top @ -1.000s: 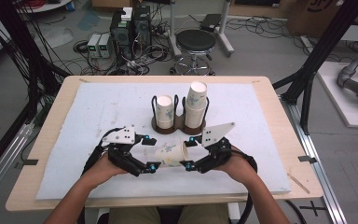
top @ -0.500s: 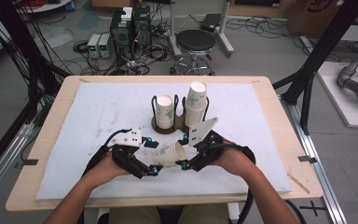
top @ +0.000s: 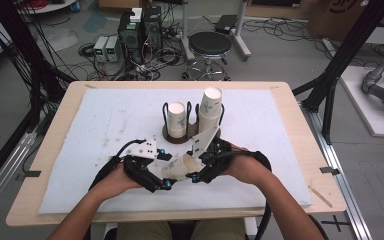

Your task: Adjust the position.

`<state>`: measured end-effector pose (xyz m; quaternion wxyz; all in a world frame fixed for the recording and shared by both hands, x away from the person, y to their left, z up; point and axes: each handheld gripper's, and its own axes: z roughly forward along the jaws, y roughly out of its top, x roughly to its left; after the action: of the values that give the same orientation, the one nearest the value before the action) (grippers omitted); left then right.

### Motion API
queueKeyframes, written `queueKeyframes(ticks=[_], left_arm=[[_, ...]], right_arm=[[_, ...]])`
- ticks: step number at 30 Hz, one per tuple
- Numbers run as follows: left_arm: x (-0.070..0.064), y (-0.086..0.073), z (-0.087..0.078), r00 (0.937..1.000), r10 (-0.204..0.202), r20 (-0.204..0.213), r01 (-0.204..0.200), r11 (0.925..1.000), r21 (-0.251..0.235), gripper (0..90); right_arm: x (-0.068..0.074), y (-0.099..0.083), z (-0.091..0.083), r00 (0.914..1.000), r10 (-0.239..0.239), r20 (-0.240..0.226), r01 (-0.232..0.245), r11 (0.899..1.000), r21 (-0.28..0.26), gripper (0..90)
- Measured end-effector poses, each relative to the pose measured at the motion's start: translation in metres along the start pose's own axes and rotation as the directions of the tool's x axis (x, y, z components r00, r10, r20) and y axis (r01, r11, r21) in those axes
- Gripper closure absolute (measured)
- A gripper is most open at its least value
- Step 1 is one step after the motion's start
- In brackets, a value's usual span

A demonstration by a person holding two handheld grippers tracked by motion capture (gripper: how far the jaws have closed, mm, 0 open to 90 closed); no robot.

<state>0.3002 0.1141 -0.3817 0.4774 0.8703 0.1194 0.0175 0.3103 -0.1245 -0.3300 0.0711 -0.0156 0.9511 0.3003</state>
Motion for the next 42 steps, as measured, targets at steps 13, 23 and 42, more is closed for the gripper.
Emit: queueKeyframes(ticks=[13, 23, 42], left_arm=[[-0.001, 0.003, 0.009, 0.9996, 0.021, 0.020, -0.022, 0.9982, 0.056, 19.5], [0.000, 0.003, 0.012, 0.9991, 0.027, 0.033, -0.030, 0.9968, 0.074, 22.3], [-0.001, 0.003, 0.020, 0.9972, 0.030, 0.069, -0.037, 0.9930, 0.112, 32.9]], right_arm=[[-0.002, 0.011, 0.005, 0.9994, -0.025, -0.024, 0.027, 0.998, 0.061, 34.7], [-0.001, 0.020, 0.008, 0.9985, -0.042, -0.035, 0.046, 0.991, 0.123, 34.7], [0.002, 0.025, 0.016, 0.9958, -0.067, -0.063, 0.076, 0.983, 0.168, 34.4]])
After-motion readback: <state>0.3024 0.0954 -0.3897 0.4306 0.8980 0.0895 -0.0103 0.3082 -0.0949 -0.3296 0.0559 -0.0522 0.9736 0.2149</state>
